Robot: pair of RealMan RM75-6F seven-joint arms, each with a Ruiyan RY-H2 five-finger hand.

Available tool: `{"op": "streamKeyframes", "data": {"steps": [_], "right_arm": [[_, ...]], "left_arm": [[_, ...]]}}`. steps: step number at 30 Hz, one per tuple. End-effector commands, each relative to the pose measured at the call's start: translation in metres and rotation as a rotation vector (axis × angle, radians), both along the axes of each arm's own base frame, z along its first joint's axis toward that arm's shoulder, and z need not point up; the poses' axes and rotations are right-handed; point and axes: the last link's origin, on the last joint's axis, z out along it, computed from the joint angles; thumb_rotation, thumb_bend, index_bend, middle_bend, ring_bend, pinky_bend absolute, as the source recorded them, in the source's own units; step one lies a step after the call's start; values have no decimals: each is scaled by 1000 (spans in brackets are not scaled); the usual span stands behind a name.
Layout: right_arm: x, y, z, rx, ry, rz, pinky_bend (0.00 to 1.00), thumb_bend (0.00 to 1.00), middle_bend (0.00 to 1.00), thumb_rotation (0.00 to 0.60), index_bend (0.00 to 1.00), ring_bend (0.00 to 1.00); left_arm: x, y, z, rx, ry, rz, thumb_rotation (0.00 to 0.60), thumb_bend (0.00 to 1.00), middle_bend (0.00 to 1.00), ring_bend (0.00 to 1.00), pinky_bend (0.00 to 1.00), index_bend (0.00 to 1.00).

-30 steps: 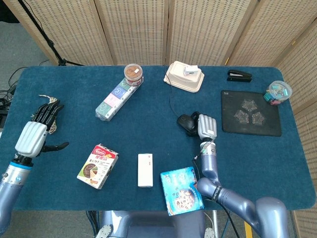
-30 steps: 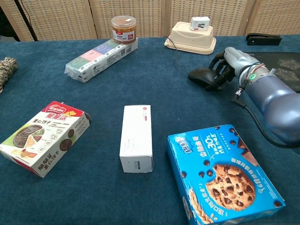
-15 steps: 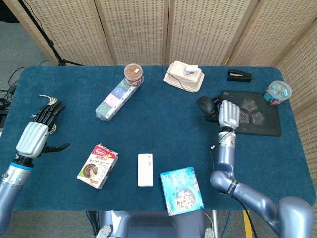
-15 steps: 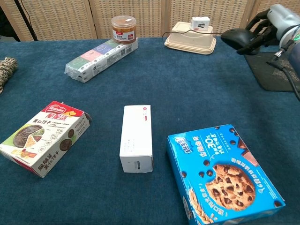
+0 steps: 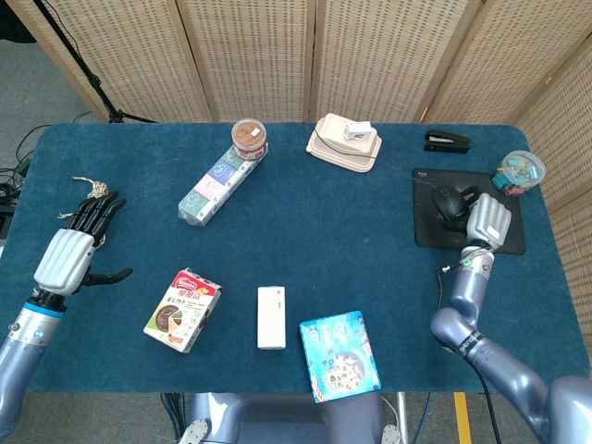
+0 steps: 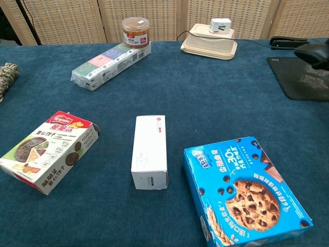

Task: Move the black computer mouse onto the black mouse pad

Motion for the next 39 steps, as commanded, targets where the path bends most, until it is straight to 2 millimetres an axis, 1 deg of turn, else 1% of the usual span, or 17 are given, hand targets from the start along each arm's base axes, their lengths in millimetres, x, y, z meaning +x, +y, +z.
{"op": "streamKeyframes", "data": {"steps": [1,8,15,18,20,23,28,34,39], "right_arm": [[-4,7,-5,36,19,7,420,591,491,600,486,399],[-4,10,-14,46,-5,-17,420,606,491,600,485,399],[-3,8,-24,11,-56,-117,419,612,491,600,484,399],[0,6,-27,-19,-55,-180,408,640,495,600,488,399],[7,4,-31,-42,-26,-221,403,653,499,600,492,400],[17,2,-40,-56,-43,-251,402,655,505,600,497,400],[28,2,-57,-55,-43,-278,400,656,506,600,497,400],[34,5,-76,-44,-55,-286,397,655,506,600,496,399],[35,5,-80,-58,-63,-285,393,657,506,600,496,399]], "left_arm": [[0,0,0,0,2,1,600,29,0,0,0,0],[-1,0,0,1,0,7,600,29,0,0,0,0],[0,1,-1,-14,-12,11,600,29,0,0,0,0],[0,1,0,-28,-26,11,600,29,0,0,0,0],[0,1,0,-52,-44,13,600,29,0,0,0,0],[1,0,1,-79,-58,7,600,29,0,0,0,0],[1,-3,5,-106,-82,-10,600,29,0,0,0,0],[-2,-7,13,-116,-113,-11,600,29,0,0,0,0],[-7,-7,19,-113,-124,2,600,29,0,0,0,0]]}}
